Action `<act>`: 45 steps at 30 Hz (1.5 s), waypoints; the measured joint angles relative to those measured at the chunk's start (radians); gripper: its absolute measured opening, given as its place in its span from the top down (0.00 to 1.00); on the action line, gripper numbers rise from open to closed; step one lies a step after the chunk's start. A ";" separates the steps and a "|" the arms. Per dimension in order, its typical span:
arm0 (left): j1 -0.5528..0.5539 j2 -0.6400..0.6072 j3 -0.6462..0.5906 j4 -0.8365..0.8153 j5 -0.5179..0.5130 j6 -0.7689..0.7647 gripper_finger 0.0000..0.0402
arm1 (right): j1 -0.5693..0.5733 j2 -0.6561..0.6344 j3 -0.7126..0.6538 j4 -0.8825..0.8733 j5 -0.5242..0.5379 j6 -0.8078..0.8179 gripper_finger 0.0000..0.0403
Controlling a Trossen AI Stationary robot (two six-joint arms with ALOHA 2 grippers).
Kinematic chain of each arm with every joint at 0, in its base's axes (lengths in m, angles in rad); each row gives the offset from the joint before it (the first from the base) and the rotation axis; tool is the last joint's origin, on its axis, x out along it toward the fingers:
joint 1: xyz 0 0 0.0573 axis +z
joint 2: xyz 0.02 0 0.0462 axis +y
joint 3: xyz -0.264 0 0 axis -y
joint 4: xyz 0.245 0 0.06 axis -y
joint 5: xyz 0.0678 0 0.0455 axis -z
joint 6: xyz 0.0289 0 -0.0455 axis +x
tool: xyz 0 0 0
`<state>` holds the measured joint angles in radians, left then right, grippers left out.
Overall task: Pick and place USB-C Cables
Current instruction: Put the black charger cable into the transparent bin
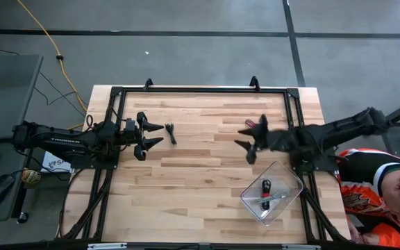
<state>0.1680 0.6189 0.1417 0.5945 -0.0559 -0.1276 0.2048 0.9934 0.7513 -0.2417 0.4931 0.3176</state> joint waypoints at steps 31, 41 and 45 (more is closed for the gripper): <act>0.000 -0.001 0.000 0.015 -0.004 0.019 0.46 | -0.179 -0.049 -0.341 0.912 -0.336 -0.455 0.53; 0.000 0.000 0.000 0.015 -0.004 0.027 0.46 | -0.179 0.007 -0.342 0.989 -0.284 -0.427 0.53; 0.000 0.000 0.000 0.015 -0.004 0.027 0.46 | -0.179 0.008 -0.342 0.978 -0.275 -0.401 0.53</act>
<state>0.1678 0.6186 0.1417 0.6094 -0.0599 -0.1009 0.0257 1.0012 0.4095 0.7366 0.2177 -0.0839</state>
